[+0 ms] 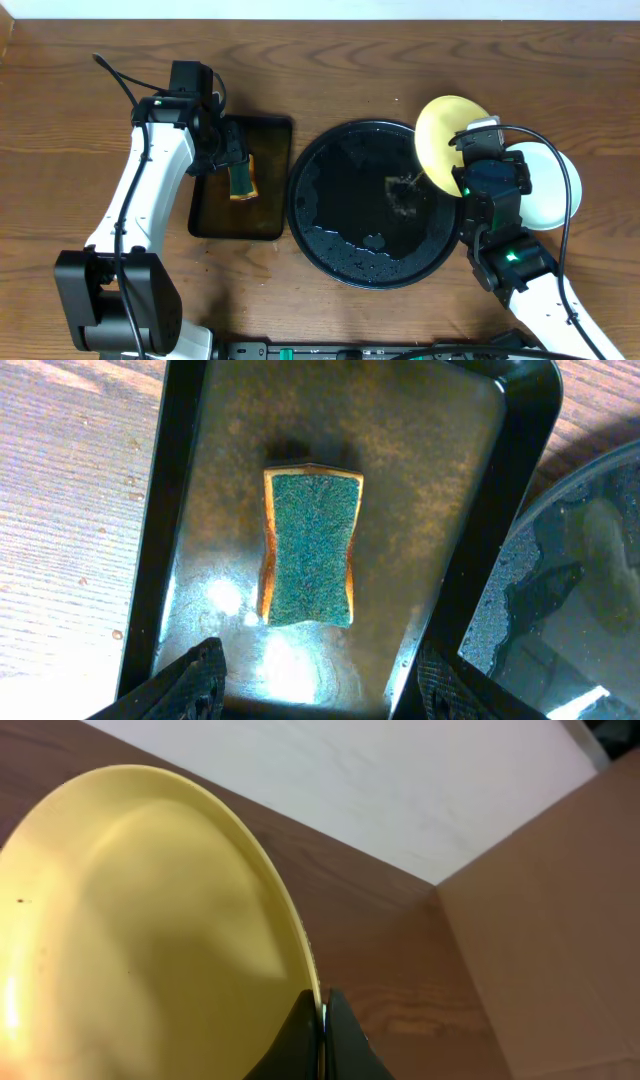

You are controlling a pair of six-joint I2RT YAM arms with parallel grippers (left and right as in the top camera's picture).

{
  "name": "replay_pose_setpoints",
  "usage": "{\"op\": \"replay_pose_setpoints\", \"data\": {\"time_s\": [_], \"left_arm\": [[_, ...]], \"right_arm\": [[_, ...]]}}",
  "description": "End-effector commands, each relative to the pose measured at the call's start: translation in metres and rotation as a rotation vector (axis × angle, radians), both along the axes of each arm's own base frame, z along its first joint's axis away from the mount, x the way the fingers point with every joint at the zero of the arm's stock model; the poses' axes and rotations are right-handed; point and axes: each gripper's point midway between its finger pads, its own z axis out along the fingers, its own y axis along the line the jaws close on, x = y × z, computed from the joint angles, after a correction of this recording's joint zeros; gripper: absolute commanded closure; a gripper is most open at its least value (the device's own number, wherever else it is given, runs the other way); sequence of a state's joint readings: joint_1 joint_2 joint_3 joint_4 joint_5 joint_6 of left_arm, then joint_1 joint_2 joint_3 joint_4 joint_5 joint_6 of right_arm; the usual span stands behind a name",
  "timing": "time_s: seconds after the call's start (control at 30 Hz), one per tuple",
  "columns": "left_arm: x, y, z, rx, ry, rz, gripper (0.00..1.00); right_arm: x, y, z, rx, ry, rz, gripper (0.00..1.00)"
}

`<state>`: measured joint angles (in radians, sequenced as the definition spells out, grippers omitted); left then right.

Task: Clean dirty plates on tray and stack at the side
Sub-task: 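Place the yellow plate on the pale green stack with the right gripper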

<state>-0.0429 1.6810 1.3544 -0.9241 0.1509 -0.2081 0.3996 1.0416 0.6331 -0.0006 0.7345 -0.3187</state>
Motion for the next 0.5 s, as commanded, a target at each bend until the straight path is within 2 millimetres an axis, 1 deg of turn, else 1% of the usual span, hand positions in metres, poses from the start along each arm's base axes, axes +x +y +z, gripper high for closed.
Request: {"op": "replay_pose_setpoints", "data": {"time_s": [0.0, 0.07, 0.2, 0.33, 0.4, 0.47], "left_arm": [[0.004, -0.001, 0.01, 0.003, -0.03, -0.014, 0.38], [0.004, -0.001, 0.01, 0.003, -0.029, -0.014, 0.38], [0.004, -0.001, 0.01, 0.003, -0.03, -0.014, 0.41], [0.004, -0.001, 0.01, 0.003, -0.03, -0.014, 0.42], [0.004, -0.001, 0.01, 0.003, -0.03, -0.014, 0.42], [0.004, -0.001, 0.01, 0.003, -0.03, -0.014, 0.42]], "right_arm": [[-0.005, -0.032, 0.013, 0.028, -0.065, -0.158, 0.99], [-0.007, -0.05, 0.011, 0.087, -0.088, -0.228, 0.99], [-0.007, -0.084, -0.003, 0.24, -0.095, -0.315, 0.99], [-0.018, -0.123, -0.026, 0.4, -0.08, -0.442, 0.99], [-0.027, -0.145, -0.042, 0.472, -0.067, -0.529, 0.99], [-0.034, -0.161, -0.057, 0.524, -0.046, -0.598, 0.99]]}}
